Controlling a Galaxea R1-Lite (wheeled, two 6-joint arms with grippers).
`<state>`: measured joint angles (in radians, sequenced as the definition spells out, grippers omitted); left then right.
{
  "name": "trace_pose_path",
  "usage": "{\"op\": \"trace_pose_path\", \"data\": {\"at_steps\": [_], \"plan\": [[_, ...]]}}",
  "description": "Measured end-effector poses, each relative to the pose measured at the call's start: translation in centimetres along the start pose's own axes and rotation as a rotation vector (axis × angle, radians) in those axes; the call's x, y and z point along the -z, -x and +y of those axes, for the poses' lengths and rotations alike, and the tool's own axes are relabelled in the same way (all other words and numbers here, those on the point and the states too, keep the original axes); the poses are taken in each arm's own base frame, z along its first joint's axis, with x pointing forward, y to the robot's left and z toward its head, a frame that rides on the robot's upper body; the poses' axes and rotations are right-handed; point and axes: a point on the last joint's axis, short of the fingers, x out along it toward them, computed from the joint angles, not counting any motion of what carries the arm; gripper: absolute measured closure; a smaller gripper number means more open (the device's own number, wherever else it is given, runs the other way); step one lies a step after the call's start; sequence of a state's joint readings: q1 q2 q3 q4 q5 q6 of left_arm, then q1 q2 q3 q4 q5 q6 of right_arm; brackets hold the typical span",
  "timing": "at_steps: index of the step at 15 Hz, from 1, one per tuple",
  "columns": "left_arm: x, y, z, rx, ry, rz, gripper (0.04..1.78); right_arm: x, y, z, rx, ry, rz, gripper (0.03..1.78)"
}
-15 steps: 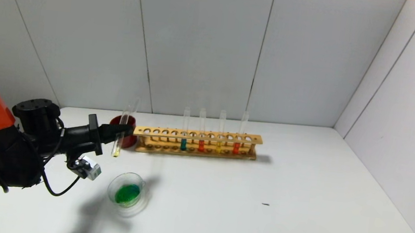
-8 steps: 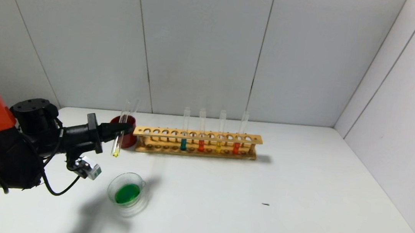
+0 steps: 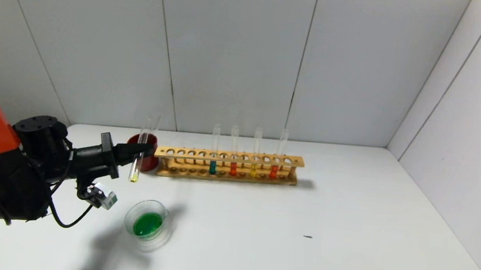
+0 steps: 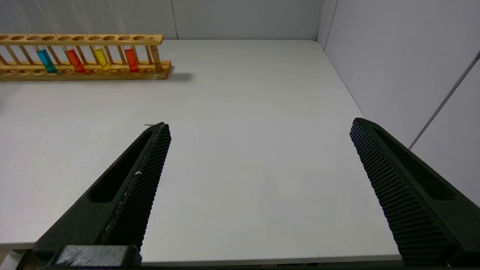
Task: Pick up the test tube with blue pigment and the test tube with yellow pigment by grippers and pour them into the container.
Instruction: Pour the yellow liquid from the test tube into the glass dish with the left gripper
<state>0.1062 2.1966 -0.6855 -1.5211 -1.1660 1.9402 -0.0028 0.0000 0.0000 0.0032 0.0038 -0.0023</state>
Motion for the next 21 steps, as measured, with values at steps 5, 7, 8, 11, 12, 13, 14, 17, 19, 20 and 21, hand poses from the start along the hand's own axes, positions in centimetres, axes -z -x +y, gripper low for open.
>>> {"op": "trace_pose_path", "data": {"at_steps": [5, 7, 8, 11, 12, 13, 14, 17, 19, 20, 21], "plan": [[-0.08, -0.03, -0.19, 0.002, 0.006, -0.001, 1.50, 0.00, 0.00, 0.00, 0.001, 0.000, 0.000, 0.06], [-0.06, -0.03, -0.28, 0.003, 0.007, -0.002, 1.50, 0.00, 0.00, 0.00, 0.000, 0.000, 0.000, 0.06], [-0.07, -0.04, -0.32, 0.003, 0.007, -0.002, 1.50, 0.00, 0.00, 0.00, 0.000, 0.000, 0.000, 0.06], [-0.09, -0.02, -0.26, -0.003, -0.035, -0.014, 1.50, 0.00, 0.00, 0.00, 0.000, 0.000, 0.000, 0.06], [-0.08, 0.00, -0.22, -0.005, -0.052, -0.018, 1.50, 0.00, 0.00, 0.00, 0.000, 0.000, 0.000, 0.06], [-0.09, 0.01, -0.22, -0.005, -0.057, -0.019, 1.50, 0.00, 0.00, 0.00, 0.000, 0.000, 0.000, 0.06], [-0.06, 0.03, -0.20, -0.005, -0.059, -0.018, 1.50, 0.00, 0.00, 0.00, 0.000, 0.000, 0.000, 0.06], [0.01, 0.04, -0.09, -0.007, -0.067, -0.018, 1.50, 0.00, 0.00, 0.00, 0.000, 0.000, 0.000, 0.06], [0.12, 0.01, 0.02, -0.010, -0.089, -0.017, 1.50, 0.00, 0.00, 0.00, 0.000, 0.000, 0.000, 0.06], [0.13, 0.02, 0.05, -0.010, -0.095, -0.016, 1.50, 0.00, 0.00, 0.00, 0.000, 0.000, 0.000, 0.06], [0.10, 0.04, 0.03, -0.009, -0.094, -0.017, 1.50, 0.00, 0.00, 0.00, 0.000, 0.000, 0.000, 0.06]]}}
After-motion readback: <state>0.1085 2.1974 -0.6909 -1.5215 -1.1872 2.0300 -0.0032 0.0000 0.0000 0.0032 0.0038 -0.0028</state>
